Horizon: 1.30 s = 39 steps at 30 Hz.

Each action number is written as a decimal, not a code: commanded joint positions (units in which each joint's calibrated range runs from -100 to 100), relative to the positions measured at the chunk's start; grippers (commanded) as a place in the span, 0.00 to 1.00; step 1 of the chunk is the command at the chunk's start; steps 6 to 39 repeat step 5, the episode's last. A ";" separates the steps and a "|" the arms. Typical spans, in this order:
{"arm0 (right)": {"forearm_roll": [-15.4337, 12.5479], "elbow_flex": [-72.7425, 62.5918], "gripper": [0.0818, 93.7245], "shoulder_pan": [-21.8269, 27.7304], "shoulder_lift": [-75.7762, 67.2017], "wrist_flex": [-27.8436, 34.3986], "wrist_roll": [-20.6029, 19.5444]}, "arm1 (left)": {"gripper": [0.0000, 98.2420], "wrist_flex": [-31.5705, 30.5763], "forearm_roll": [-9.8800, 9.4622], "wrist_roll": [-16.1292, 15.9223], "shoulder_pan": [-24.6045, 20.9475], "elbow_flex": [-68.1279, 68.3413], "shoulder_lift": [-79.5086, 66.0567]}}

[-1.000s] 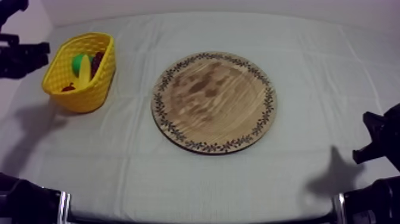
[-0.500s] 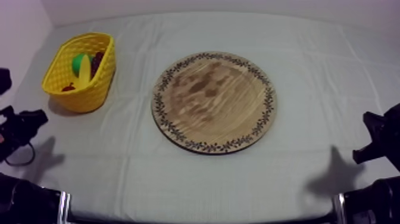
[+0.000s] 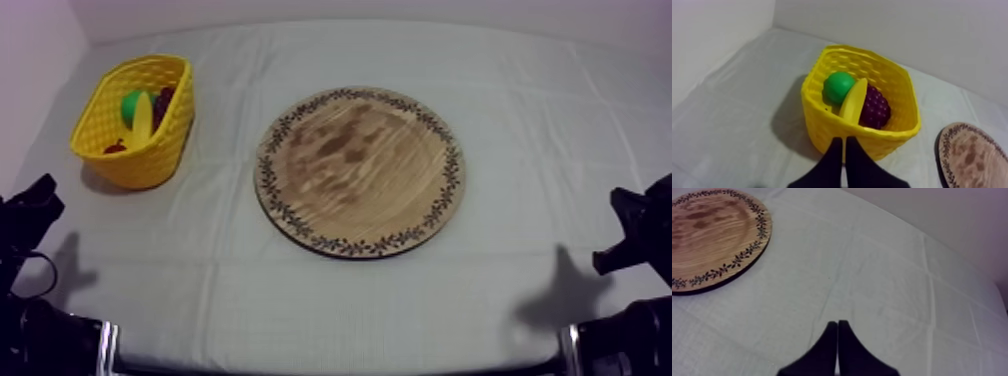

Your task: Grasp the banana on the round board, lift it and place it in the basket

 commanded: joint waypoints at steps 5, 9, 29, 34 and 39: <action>0.00 0.01 0.00 0.03 0.00 0.00 -0.01 | 0.00 0.02 -0.01 1.01 -0.79 0.15 -0.45; 0.00 0.01 0.00 0.03 0.00 0.00 -0.01 | 0.00 0.02 -0.01 1.01 -0.79 0.15 -0.45; 0.00 0.01 0.00 0.03 0.00 0.00 -0.01 | 0.00 0.02 -0.01 1.01 -0.79 0.15 -0.45; 0.00 0.01 0.00 0.03 0.00 0.00 -0.01 | 0.00 0.02 -0.01 1.01 -0.79 0.15 -0.45; 0.00 0.01 0.00 0.03 0.00 0.00 -0.01 | 0.00 0.02 -0.01 1.01 -0.79 0.15 -0.45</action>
